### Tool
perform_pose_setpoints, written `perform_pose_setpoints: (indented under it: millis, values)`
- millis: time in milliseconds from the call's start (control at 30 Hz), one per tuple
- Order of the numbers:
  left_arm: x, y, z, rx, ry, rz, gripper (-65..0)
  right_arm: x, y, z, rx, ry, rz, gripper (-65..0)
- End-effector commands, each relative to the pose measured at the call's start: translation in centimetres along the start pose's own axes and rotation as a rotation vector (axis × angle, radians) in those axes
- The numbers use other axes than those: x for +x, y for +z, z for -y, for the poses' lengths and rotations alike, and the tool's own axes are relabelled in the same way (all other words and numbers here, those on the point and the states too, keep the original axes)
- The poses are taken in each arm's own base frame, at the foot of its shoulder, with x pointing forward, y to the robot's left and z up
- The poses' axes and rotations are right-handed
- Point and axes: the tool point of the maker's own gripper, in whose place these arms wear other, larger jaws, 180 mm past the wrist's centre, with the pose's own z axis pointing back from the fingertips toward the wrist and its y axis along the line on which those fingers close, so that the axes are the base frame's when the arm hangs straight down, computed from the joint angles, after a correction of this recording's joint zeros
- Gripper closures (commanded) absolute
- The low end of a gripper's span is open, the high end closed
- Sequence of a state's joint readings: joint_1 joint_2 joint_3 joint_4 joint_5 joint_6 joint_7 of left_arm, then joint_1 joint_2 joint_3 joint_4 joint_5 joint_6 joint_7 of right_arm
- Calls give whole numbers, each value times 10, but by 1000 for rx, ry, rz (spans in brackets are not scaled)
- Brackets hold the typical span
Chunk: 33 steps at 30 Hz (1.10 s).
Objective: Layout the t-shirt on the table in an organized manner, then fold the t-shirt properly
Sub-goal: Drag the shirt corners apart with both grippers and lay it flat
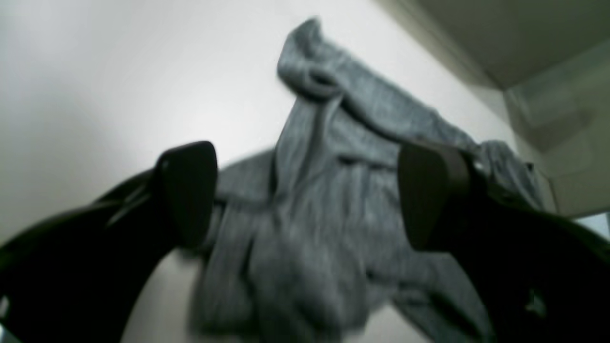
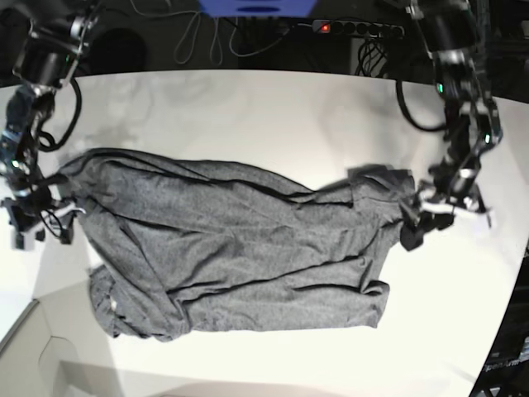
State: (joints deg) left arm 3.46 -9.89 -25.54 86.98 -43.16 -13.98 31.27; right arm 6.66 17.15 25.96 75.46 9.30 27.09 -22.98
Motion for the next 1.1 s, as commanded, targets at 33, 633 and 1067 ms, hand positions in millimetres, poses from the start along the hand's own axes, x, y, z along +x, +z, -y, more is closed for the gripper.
perform_pose_setpoints:
  millis: [33, 633, 1067]
  values:
    - [7, 11, 4, -16, -5, 40, -576, 9, 16, 5, -15, 21, 25, -381]
    - [-69, 7, -29, 69, 129, -120, -570, -79, 56, -87, 189, 1, -137, -377]
    - [-72, 18, -35, 77, 99, -140, -3, -87, 56, -88, 194, -8, -154, -377]
